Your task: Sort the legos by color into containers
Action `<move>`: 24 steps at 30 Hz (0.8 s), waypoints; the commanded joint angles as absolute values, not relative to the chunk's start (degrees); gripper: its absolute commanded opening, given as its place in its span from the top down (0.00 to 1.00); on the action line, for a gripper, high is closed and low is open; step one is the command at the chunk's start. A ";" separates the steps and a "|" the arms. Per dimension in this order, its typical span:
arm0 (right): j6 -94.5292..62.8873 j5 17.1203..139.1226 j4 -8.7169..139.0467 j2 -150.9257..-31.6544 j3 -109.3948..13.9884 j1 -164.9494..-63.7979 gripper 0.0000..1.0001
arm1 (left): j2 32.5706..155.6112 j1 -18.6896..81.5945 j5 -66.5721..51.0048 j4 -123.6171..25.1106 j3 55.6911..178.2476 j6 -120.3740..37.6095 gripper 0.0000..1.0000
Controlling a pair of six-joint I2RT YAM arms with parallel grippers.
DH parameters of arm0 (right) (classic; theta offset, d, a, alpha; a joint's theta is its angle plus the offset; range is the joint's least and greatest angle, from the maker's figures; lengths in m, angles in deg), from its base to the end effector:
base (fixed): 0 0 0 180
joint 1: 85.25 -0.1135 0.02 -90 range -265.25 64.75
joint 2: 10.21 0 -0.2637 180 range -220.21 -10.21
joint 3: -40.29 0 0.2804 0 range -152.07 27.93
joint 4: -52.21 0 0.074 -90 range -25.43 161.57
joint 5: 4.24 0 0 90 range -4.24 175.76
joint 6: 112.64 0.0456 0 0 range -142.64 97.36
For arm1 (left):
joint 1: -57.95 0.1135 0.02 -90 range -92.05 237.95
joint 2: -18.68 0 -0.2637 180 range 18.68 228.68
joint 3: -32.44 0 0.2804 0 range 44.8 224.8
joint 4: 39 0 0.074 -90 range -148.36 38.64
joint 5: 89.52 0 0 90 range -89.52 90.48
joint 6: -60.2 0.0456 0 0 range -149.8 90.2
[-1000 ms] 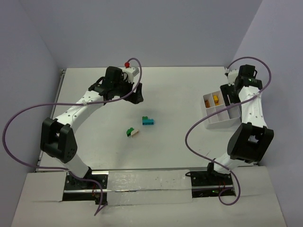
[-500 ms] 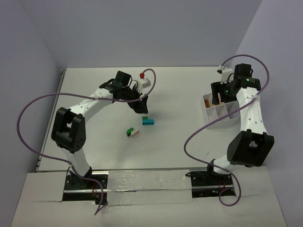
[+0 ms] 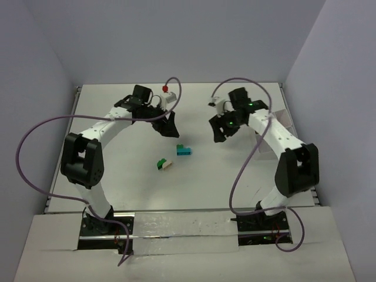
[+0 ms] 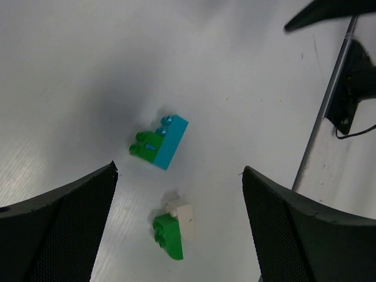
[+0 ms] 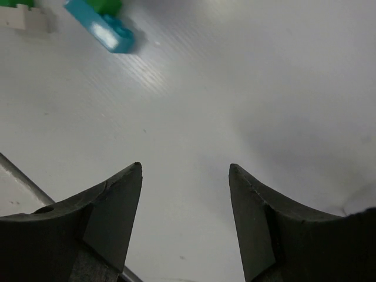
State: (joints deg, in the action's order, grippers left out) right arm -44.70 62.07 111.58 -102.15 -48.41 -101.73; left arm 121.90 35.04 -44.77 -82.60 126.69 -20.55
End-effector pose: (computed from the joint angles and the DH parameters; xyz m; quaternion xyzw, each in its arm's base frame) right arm 0.3421 0.1203 0.2584 -0.3597 0.8816 0.1879 0.2411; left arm 0.3759 -0.1940 0.2422 0.3608 0.8058 -0.3970 0.2507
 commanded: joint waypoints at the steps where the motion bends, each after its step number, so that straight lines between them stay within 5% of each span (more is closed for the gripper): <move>1: -46.58 58.81 105.09 -110.11 -53.14 -109.27 0.33 | 119.30 41.81 -54.60 -82.12 128.34 -25.30 0.05; 24: -56.09 66.97 97.51 -122.37 -55.68 -122.85 0.49 | 117.55 46.43 -55.16 -79.40 125.48 -28.74 0.03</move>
State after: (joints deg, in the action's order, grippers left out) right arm -53.47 64.40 101.15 -122.35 -56.01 -121.41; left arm 119.48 45.83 -53.94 -81.85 125.28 -28.15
